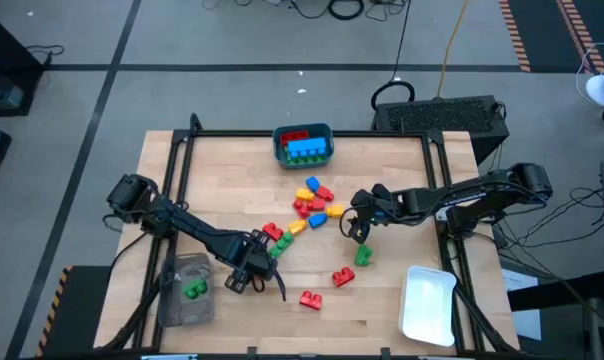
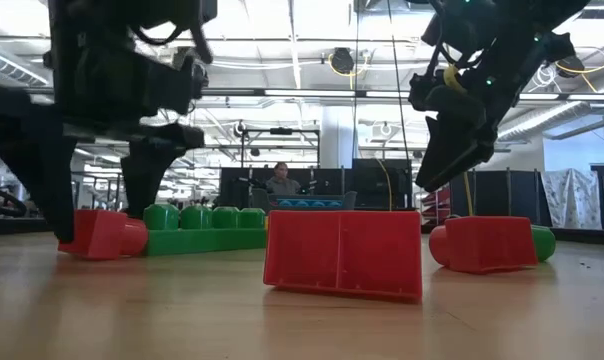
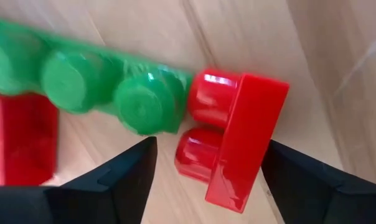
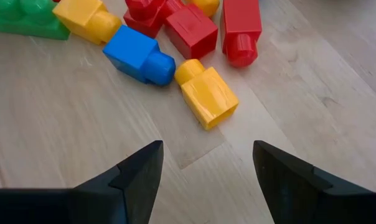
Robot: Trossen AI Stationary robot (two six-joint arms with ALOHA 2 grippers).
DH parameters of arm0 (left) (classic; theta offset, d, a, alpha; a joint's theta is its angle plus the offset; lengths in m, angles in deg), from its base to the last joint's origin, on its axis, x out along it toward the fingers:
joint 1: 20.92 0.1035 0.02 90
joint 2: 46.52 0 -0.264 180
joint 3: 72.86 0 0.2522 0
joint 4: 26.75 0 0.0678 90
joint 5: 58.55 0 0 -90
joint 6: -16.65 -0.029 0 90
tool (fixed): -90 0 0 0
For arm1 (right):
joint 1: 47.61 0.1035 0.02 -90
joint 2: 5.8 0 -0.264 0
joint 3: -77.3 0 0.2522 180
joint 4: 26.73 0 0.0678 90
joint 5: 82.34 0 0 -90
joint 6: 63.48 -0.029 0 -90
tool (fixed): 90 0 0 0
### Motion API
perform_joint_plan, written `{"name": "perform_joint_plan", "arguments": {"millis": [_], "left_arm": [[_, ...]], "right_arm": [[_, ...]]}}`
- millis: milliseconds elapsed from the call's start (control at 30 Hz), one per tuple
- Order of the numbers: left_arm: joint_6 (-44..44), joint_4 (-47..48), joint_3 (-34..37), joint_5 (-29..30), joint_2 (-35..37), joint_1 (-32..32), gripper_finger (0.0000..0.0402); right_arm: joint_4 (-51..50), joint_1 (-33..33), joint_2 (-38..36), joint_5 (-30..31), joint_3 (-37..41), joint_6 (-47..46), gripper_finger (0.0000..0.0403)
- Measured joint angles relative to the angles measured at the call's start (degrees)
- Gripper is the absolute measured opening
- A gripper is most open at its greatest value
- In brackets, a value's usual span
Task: Sort blocks by size
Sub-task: Put the red game piece into the gray container
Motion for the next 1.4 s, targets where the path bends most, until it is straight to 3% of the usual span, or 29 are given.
{"name": "perform_joint_plan", "arguments": {"millis": [500, 733, 933, 1100, 1400], "left_arm": [[0.7, -2.8, 2.0, -0.1, 0.0, 0.0, 0.0188], [4.1, -2.2, 2.0, -0.1, 0.6, 0.0, 0.0182], [8.5, 0.3, 2.0, 0.2, 5.4, 0.0, 0.0181], [16.2, 5.2, 1.9, 0.3, 11.7, -0.9, 0.018], [44.3, 21.0, 1.9, -1.2, 22.4, -8.2, 0.0179]], "right_arm": [[0.1, 0.0, 0.0, 0.0, 0.0, -1.3, 0.0238], [0.1, 0.0, 0.0, 0.0, 0.0, -1.5, 0.0238], [0.1, 0.0, 0.0, 0.0, 0.0, -1.5, 0.0238], [0.1, 0.0, 0.0, 0.0, 0.0, -1.5, 0.0238], [0.1, 0.8, 0.0, 0.0, 0.0, -1.7, 0.0238]]}}
